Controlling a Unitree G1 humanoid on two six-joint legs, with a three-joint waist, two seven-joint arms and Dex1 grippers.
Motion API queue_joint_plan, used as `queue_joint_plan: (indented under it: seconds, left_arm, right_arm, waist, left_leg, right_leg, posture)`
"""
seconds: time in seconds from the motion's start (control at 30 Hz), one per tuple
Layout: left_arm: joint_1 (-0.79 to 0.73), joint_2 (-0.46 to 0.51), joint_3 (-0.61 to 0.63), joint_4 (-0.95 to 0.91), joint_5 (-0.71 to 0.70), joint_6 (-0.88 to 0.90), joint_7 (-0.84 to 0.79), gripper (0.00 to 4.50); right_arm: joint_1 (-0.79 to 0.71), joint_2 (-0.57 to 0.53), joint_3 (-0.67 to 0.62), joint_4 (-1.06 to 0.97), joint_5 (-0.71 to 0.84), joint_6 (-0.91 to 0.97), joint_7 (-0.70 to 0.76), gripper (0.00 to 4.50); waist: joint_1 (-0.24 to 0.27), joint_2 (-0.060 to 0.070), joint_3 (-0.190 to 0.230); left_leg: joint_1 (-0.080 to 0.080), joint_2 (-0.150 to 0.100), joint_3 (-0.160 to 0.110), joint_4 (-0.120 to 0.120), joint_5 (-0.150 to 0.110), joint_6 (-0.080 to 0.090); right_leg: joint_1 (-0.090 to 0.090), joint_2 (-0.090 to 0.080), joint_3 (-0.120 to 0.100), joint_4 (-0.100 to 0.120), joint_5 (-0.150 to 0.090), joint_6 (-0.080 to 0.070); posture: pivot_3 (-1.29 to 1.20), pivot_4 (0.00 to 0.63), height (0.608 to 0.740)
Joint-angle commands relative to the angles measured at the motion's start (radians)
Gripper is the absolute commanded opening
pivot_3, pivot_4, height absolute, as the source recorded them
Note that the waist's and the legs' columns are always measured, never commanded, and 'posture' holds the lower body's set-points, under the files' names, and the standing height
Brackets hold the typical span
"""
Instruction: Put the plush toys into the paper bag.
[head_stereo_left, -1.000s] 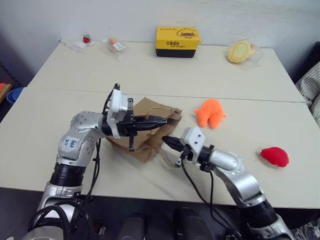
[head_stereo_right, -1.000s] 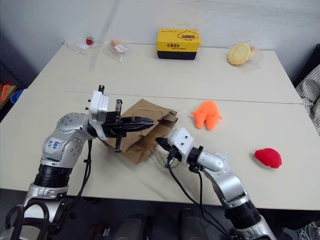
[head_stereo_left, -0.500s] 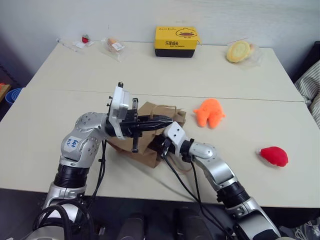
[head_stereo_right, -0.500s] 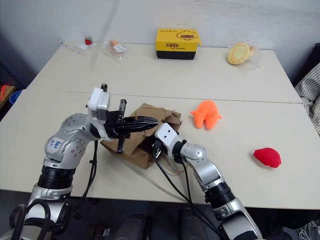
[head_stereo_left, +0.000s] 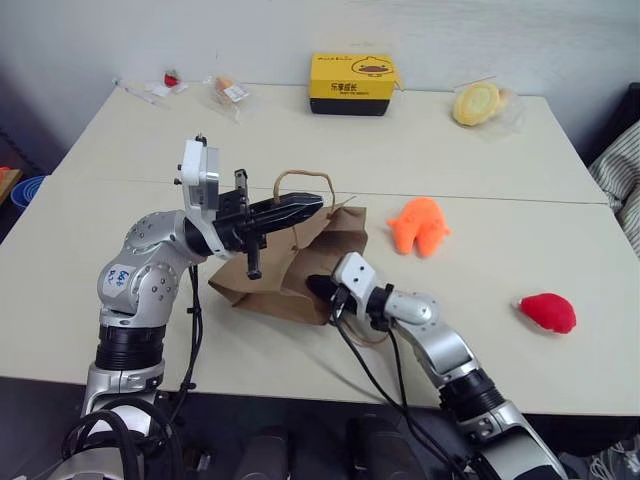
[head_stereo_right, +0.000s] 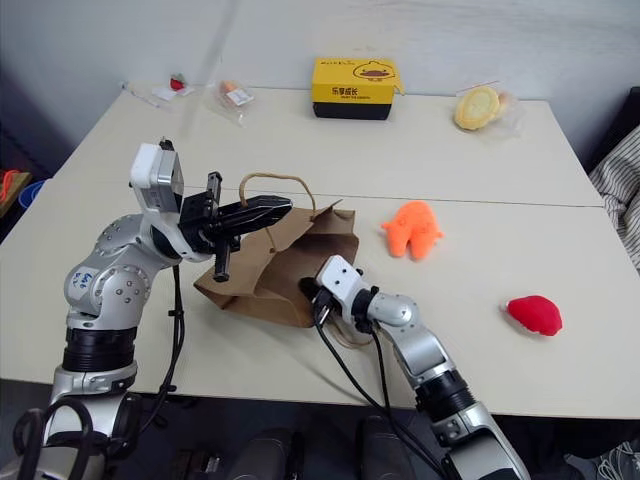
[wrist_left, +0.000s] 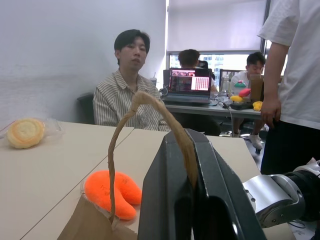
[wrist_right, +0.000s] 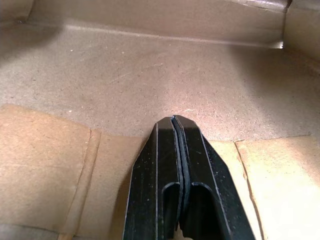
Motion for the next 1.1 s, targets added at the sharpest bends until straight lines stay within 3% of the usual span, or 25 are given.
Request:
queue_joint_plan:
  seconds: [0.03,0.2,0.27,0.33,0.53,0.67,0.87,1.03,1.1]
  left_arm:
    - [-0.012,0.006,-0.002,-0.014,0.001,-0.009,-0.005,0.0]
    - [0.006,-0.001,-0.032,-0.018,0.026,-0.025,-0.022,0.0]
    - [0.008,-0.011,-0.04,-0.015,0.027,-0.026,-0.021,0.0]
    - [0.013,-0.019,-0.053,-0.015,0.03,-0.029,-0.025,0.0]
    - [0.021,-0.017,-0.067,-0.019,0.026,-0.017,-0.042,0.0]
    - [0.02,-0.014,-0.079,-0.01,0.035,-0.023,-0.059,0.0]
    - [0.017,-0.021,-0.092,0.011,0.051,-0.035,-0.074,0.0]
    - [0.016,-0.028,-0.107,0.028,0.067,-0.045,-0.085,0.0]
    - [0.014,-0.026,-0.117,0.034,0.078,-0.051,-0.092,0.0]
  right_arm:
    - [0.036,-0.014,0.002,0.008,-0.01,0.024,0.013,0.02]
    - [0.043,0.038,-0.075,-0.094,0.139,0.054,0.059,0.02]
    - [0.058,0.018,-0.096,-0.16,0.179,0.064,0.092,0.38]
    - [0.087,-0.015,-0.134,-0.244,0.235,0.094,0.118,0.89]
    - [0.221,-0.13,-0.3,-0.471,0.433,0.146,0.183,3.06]
    - [0.393,-0.193,-0.491,-0.58,0.545,0.136,0.178,4.47]
    - [0.702,-0.218,-0.72,-0.608,0.53,0.048,0.149,4.47]
    - [0.837,-0.182,-0.778,-0.588,0.52,0.006,0.113,4.47]
    - [0.808,-0.196,-0.772,-0.585,0.525,0.026,0.085,4.47]
  waist:
    - [0.001,0.0,0.0]
    - [-0.001,0.0,0.0]
    - [-0.001,0.001,0.001]
    - [0.0,0.001,0.001]
    - [0.004,0.001,0.001]
    - [0.006,0.002,0.001]
    - [0.013,0.002,0.001]
    - [0.005,0.002,0.001]
    - [0.001,0.003,0.001]
  left_leg:
    - [0.0,0.0,0.0,0.0,0.0,0.0]
    - [0.0,0.0,0.0,0.0,0.0,0.0]
    - [0.0,0.0,0.0,0.0,0.0,0.0]
    - [-0.001,0.0,0.0,0.0,0.0,0.0]
    - [-0.002,0.0,-0.001,0.0,0.0,0.0]
    - [-0.002,0.0,0.0,-0.002,0.0,0.001]
    - [-0.001,0.0,0.0,-0.002,-0.001,0.001]
    - [0.001,0.0,0.002,-0.002,-0.001,0.001]
    - [0.001,0.001,0.002,-0.002,-0.001,0.001]
  right_leg:
    - [0.0,0.0,0.0,0.0,0.0,0.0]
    - [0.0,0.0,0.0,0.0,0.0,0.0]
    - [0.0,0.0,0.0,0.0,0.0,0.0]
    - [-0.001,0.0,0.0,-0.001,0.0,0.0]
    - [0.0,0.0,0.0,-0.003,0.0,0.0]
    - [0.0,0.0,0.0,-0.003,0.0,0.0]
    - [0.002,0.0,0.001,-0.004,0.0,0.0]
    - [0.002,0.0,0.003,-0.004,0.0,0.0]
    - [0.002,0.001,0.003,-0.004,0.0,0.0]
  posture:
    - [0.0,0.15,0.74]
    - [0.0,0.15,0.74]
    - [0.0,0.15,0.74]
    - [0.0,0.15,0.74]
    - [0.0,0.15,0.74]
    - [0.0,0.15,0.74]
    - [0.0,0.15,0.74]
    - [0.0,0.15,0.74]
    - [0.0,0.15,0.74]
